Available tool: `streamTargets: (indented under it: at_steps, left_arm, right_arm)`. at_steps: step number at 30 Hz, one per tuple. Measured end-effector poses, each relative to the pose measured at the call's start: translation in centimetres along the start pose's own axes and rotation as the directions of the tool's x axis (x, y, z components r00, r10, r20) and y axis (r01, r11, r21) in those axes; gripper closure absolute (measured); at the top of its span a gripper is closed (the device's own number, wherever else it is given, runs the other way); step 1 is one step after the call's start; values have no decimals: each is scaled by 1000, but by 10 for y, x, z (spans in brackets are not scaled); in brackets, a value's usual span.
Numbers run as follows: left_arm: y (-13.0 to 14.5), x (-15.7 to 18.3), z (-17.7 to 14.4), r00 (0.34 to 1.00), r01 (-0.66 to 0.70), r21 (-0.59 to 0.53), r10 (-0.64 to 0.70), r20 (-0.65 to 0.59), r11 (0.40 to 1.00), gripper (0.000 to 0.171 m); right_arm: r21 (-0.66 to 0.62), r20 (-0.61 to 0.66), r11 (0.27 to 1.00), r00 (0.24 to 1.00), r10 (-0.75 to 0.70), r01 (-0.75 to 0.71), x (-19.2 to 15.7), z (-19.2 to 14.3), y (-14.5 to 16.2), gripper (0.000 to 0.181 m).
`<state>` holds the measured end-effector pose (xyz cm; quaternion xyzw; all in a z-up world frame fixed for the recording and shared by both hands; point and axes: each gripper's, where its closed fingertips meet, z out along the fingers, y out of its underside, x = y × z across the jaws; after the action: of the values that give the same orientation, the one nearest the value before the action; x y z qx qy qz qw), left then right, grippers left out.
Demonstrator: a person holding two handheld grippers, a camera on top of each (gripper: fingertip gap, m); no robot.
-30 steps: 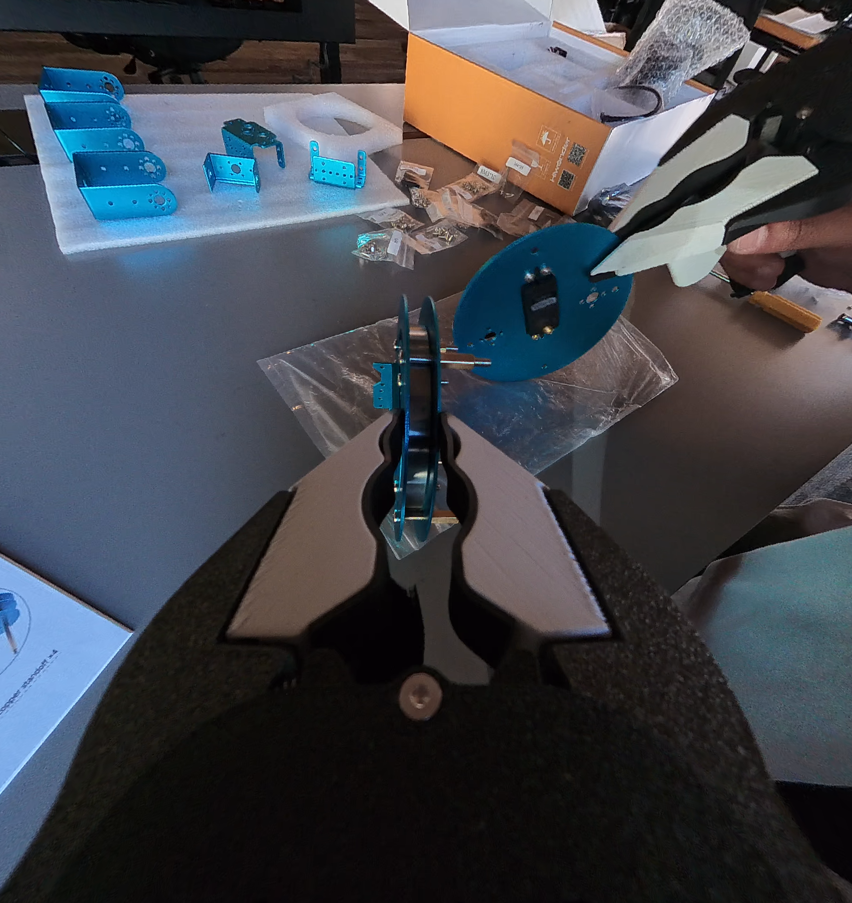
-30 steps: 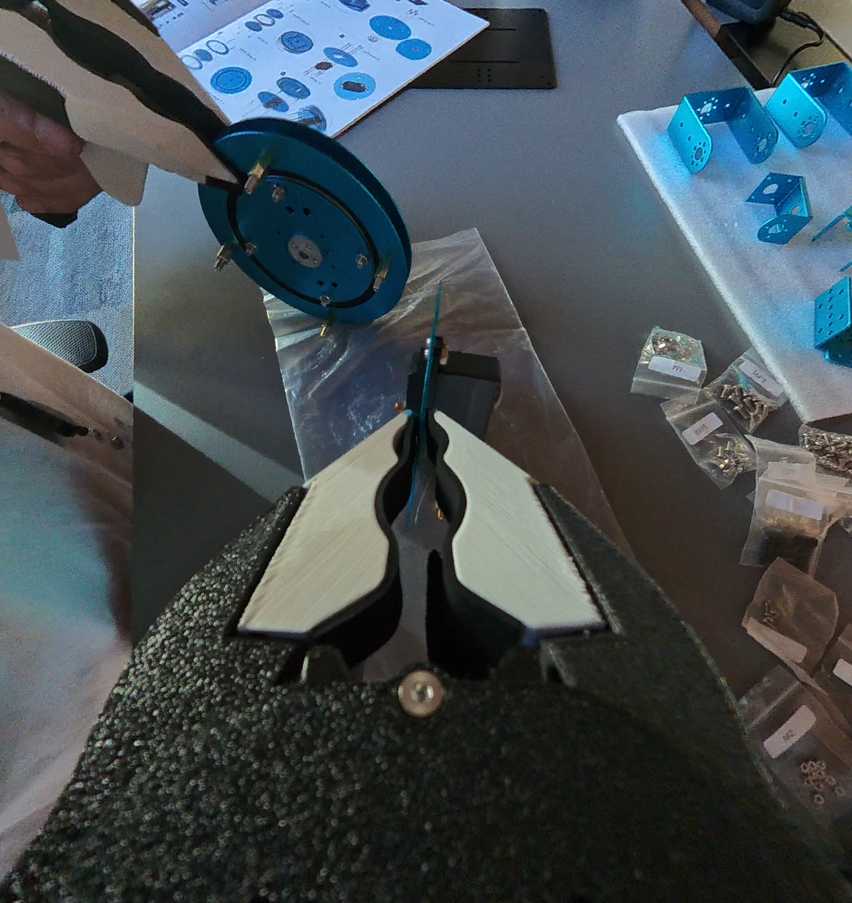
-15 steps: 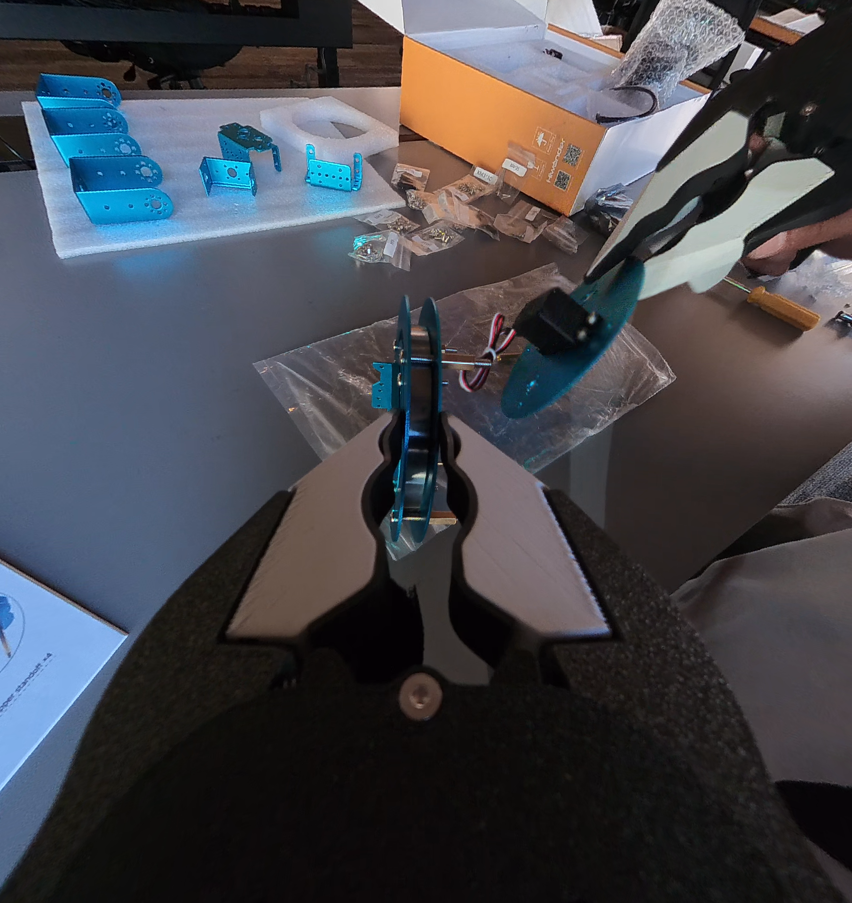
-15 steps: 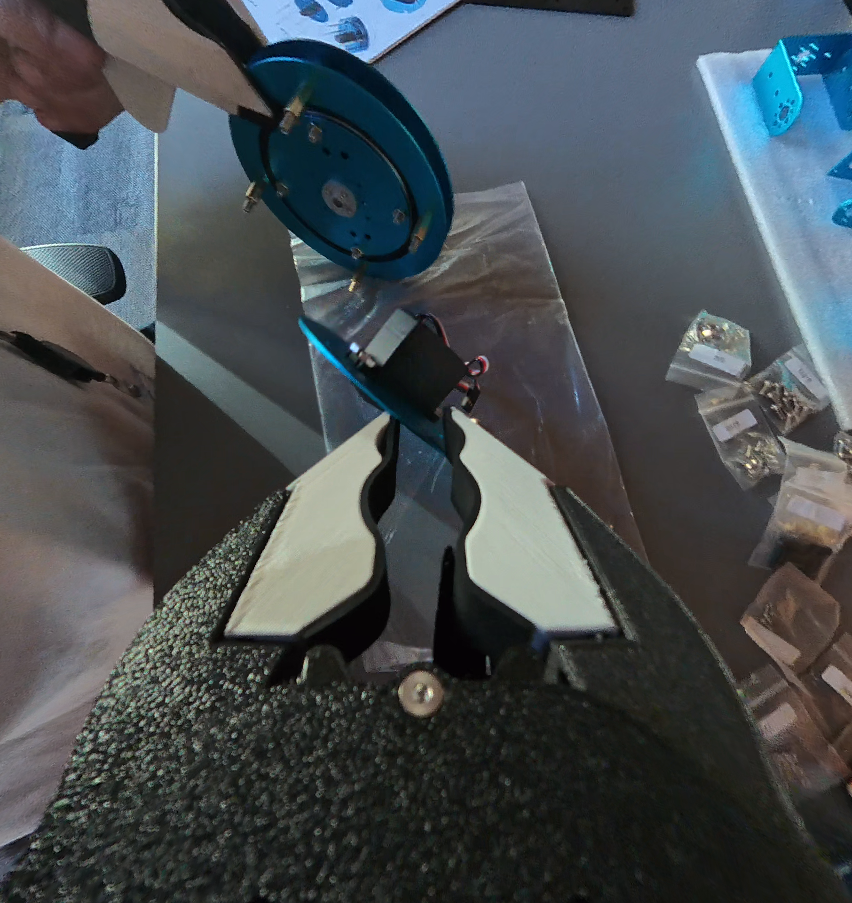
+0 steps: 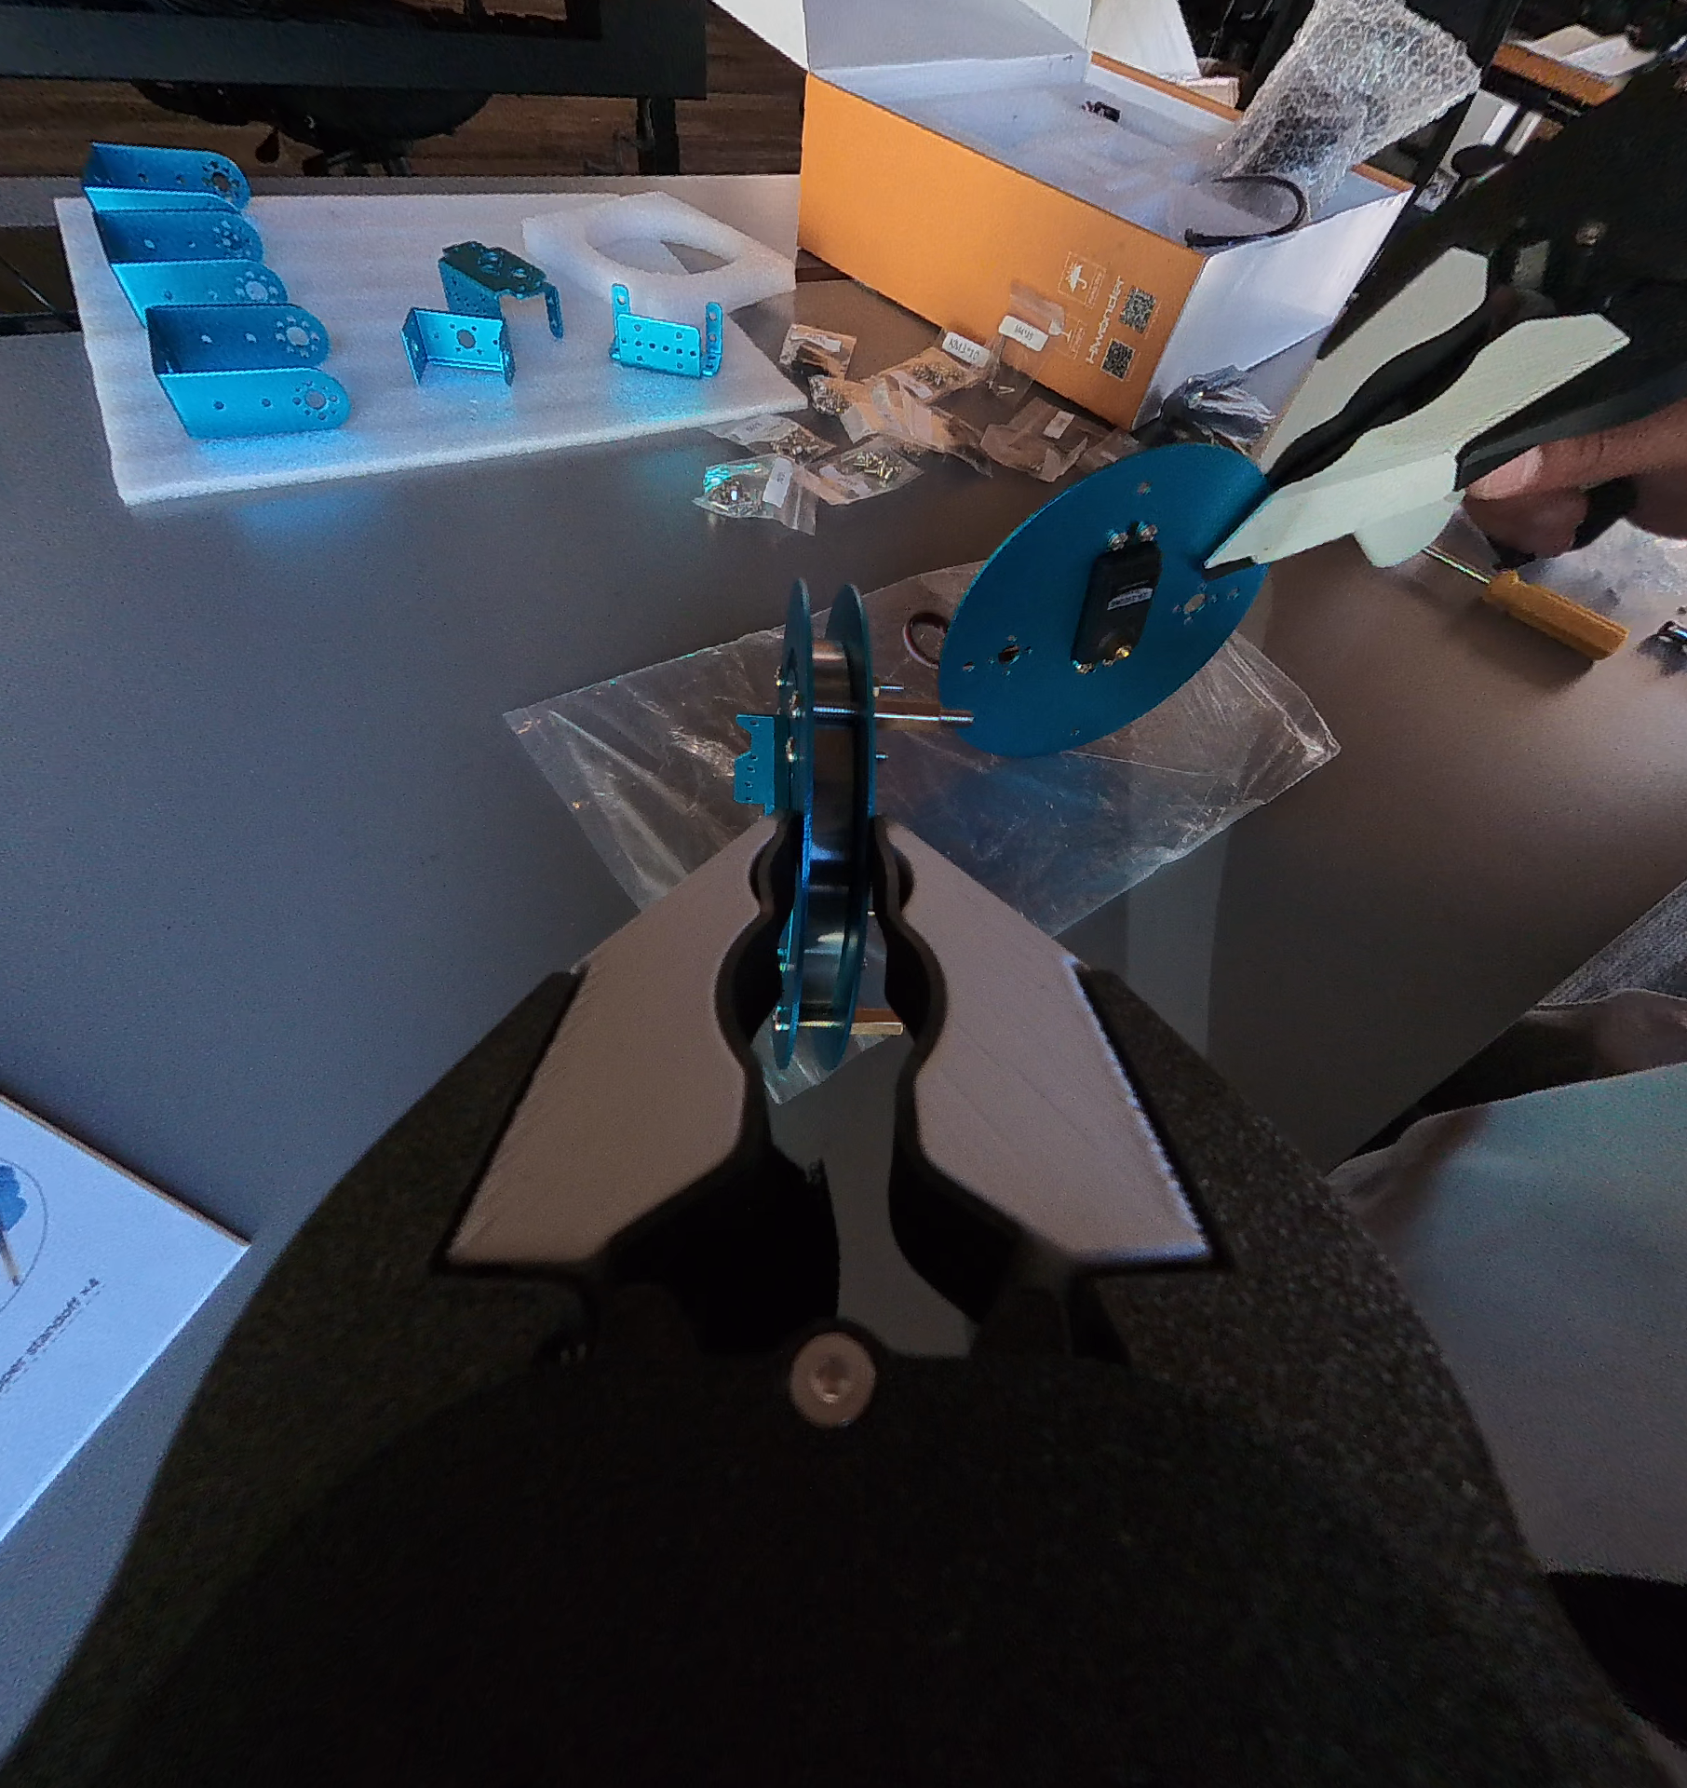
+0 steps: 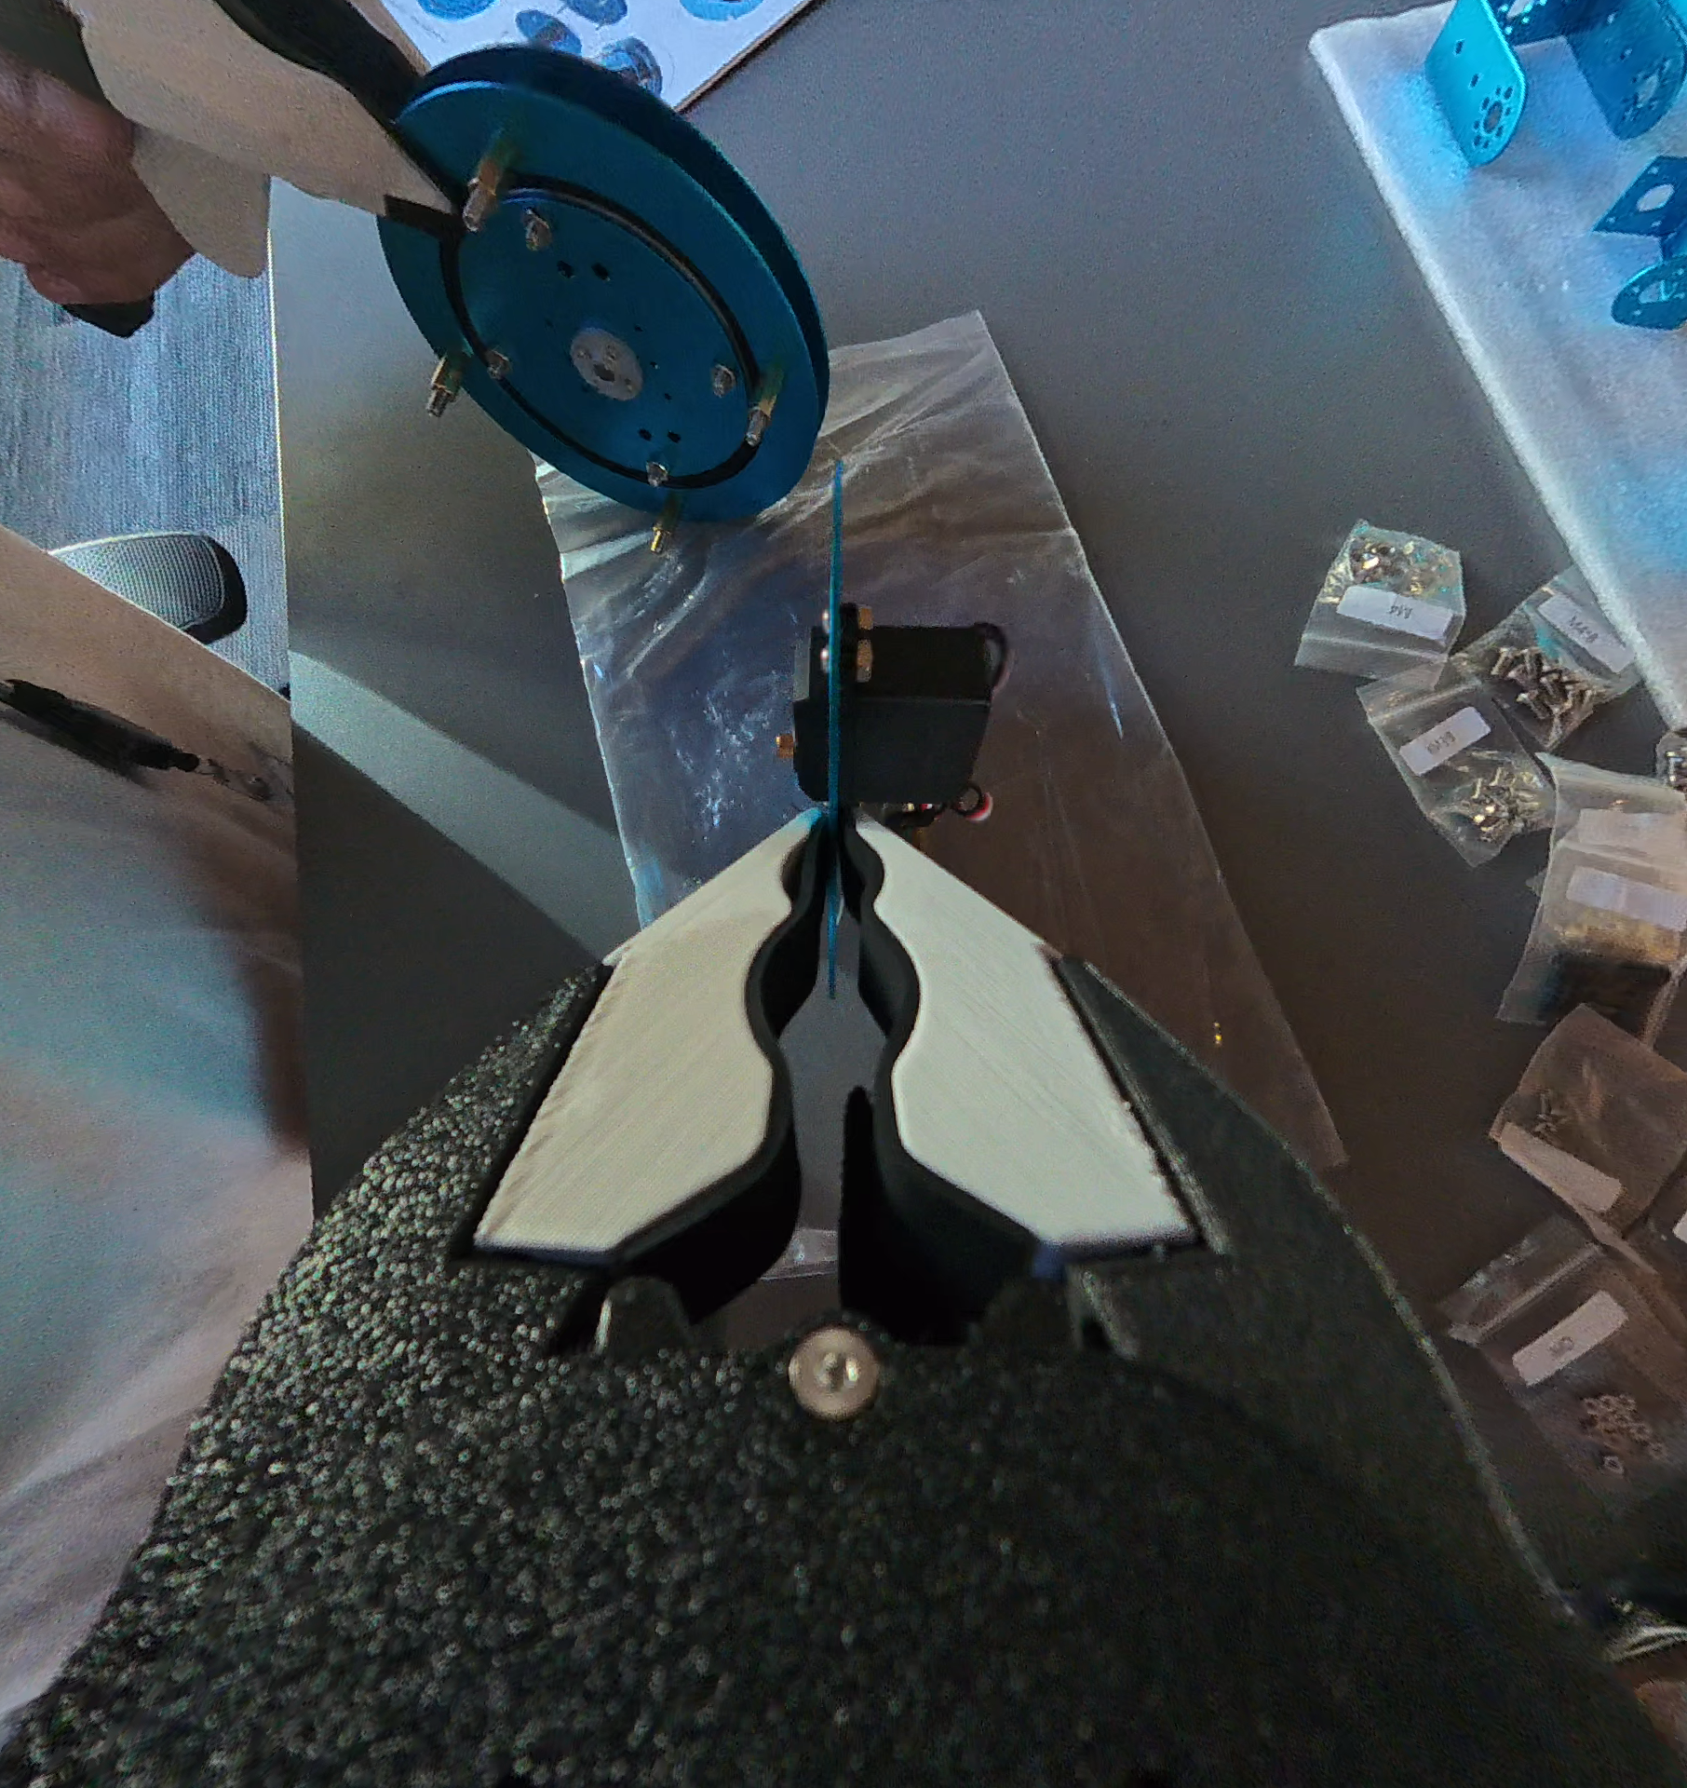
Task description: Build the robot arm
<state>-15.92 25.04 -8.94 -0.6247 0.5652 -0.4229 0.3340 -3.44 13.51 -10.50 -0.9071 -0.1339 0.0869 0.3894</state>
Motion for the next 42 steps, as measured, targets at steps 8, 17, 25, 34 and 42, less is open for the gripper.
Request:
streamTargets:
  at_steps: [8,17,25,34,42]
  left_arm:
    - [0,0,1,1000,-5,-4,5,5,1000,158]
    - [-2,0,3,1000,-6,-4,6,12,1000,158]
    - [-4,0,5,1000,-6,4,6,27,1000,158]
    - [-7,-5,7,997,15,22,-17,71,1000,159]
    - [-10,-20,10,996,84,7,-84,14,996,160]
  right_arm:
    - [62,-26,993,994,105,-104,6,0,2,180]
    - [119,-70,954,956,284,-275,4,2,4,179]
    - [263,-202,904,897,392,-336,-14,14,-12,181]
    - [308,-322,935,906,275,-174,-24,10,-55,181]
    - [350,-373,928,891,259,-123,10,13,-65,181]
